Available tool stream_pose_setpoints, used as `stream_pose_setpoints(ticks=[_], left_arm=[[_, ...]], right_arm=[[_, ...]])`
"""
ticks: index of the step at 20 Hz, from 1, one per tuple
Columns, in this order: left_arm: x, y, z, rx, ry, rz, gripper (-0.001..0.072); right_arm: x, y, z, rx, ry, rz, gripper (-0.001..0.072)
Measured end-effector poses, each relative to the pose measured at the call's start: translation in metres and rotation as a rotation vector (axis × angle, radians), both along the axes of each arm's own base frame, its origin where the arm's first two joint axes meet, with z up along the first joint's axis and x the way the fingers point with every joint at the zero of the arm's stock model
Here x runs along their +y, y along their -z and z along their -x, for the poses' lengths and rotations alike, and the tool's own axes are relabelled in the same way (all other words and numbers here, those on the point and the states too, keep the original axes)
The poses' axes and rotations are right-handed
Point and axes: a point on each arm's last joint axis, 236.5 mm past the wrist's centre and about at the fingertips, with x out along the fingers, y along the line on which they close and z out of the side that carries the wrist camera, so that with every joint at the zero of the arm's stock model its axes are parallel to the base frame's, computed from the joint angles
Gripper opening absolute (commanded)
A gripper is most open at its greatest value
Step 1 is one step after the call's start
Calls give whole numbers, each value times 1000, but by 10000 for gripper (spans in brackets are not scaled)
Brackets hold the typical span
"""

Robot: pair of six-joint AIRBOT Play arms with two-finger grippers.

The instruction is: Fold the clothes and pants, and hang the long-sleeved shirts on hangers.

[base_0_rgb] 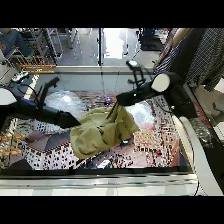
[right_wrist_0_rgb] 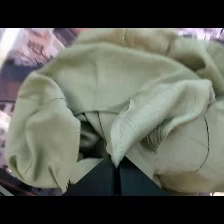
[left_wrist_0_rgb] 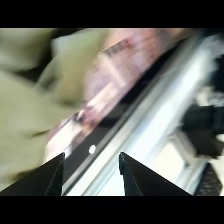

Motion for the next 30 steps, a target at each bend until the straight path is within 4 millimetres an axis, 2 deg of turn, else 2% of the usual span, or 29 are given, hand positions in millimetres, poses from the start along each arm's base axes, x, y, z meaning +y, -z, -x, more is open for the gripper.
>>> stream_pose_setpoints(ticks=[1, 3, 5, 6, 9, 13, 16, 17, 18, 20, 21, 22, 24, 25, 26, 27, 28, 30], left_arm=[[3, 13, 0, 20, -15, -23, 389], [6, 38, -2, 49, -55, -52, 508], [6, 65, -5, 80, -110, -69, 541], [6, 79, -5, 96, -138, -78, 628], [-2, 112, -4, 126, -204, -95, 636], [-17, 144, -9, 154, -261, -113, 636], [-19, 169, -17, 196, -316, -130, 626], [-19, 177, -20, 210, -333, -135, 586], [-19, 183, -22, 223, -345, -139, 487], [-17, 194, -27, 235, -365, -151, 348], [-17, 196, -30, 237, -373, -152, 38], [-17, 199, -34, 236, -376, -156, 8], [-18, 195, -43, 216, -376, -154, 8], [-18, 190, -48, 198, -368, -151, 7], [-19, 180, -52, 176, -352, -146, 8], [-19, 168, -56, 152, -333, -137, 7], [-20, 153, -59, 125, -314, -127, 8], [-20, 128, -62, 77, -287, -113, 8]], right_arm=[[-3, 13, 5, 30, -8, 30, 19], [-12, 38, 15, 87, -22, 100, 19], [-23, 57, 28, 144, -43, 166, 19], [-27, 65, 34, 170, -55, 189, 19], [-36, 80, 47, 224, -74, 237, 19], [-43, 88, 61, 278, -96, 273, 19], [-49, 91, 72, 318, -123, 301, 20], [-50, 91, 74, 326, -133, 306, 20], [-51, 91, 75, 328, -141, 309, 20], [-52, 91, 78, 335, -152, 314, 20], [-52, 91, 78, 336, -154, 314, 20], [-51, 91, 78, 335, -157, 313, 20], [-51, 91, 79, 334, -161, 314, 25], [-51, 91, 79, 335, -163, 314, 108], [-52, 91, 80, 339, -169, 318, 241], [-53, 92, 82, 346, -171, 321, 425], [-54, 92, 81, 343, -170, 323, 532], [-55, 92, 74, 316, -160, 329, 540]])
